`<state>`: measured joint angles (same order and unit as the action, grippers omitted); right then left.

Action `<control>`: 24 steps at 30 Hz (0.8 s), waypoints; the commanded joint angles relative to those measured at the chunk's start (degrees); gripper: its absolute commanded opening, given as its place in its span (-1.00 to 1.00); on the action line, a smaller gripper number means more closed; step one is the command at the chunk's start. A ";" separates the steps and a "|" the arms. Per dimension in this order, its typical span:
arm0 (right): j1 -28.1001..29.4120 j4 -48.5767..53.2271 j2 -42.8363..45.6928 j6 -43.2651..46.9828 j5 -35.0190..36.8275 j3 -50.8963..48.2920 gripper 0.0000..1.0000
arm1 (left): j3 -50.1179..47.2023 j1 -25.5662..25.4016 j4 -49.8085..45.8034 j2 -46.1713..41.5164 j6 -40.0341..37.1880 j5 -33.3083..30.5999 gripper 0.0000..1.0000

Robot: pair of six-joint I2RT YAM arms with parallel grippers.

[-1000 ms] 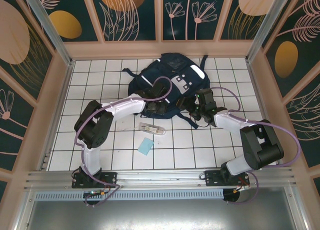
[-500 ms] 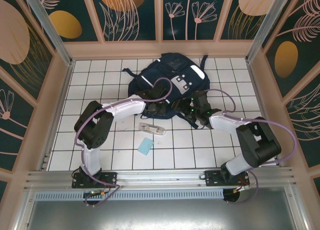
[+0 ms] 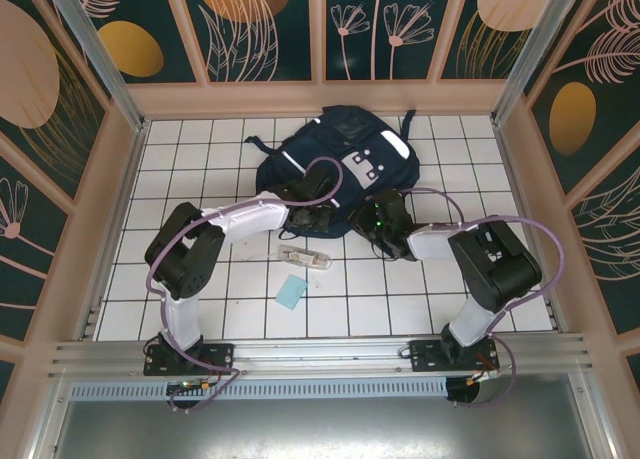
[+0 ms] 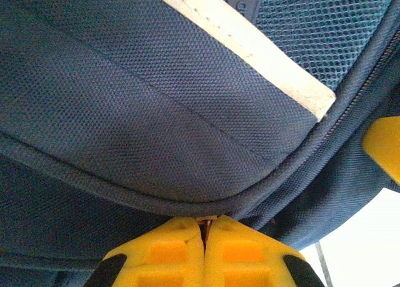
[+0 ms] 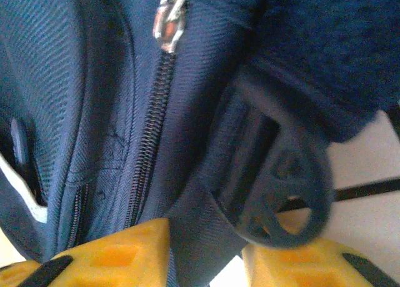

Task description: Pack the student bag

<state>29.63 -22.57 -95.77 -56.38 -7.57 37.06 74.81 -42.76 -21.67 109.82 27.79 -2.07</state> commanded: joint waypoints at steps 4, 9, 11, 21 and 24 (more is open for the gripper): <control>-2.20 -6.36 0.07 1.37 -2.46 -1.08 -1.00 | -0.33 1.05 -6.30 -2.84 -3.94 -4.10 -1.00; -5.43 -3.15 5.09 5.98 -2.99 -3.51 -1.00 | -0.53 5.73 -8.70 -2.04 -3.89 -9.17 -1.00; -6.69 -1.44 6.64 7.33 -2.67 -4.07 -1.00 | -0.86 7.08 -9.07 -2.26 -3.90 -10.07 -1.00; -10.49 1.98 9.15 11.11 -2.56 -4.08 -1.00 | 3.06 9.75 -12.41 -2.20 -5.71 -12.48 -1.00; -11.80 2.65 8.88 12.20 -3.03 -3.55 -1.00 | 2.40 9.74 -12.45 -3.98 -6.21 -9.08 -1.00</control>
<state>20.88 -22.46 -89.01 -47.37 -15.55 32.99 77.69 -34.85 -25.89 107.85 22.72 -6.81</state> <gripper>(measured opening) 0.050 0.058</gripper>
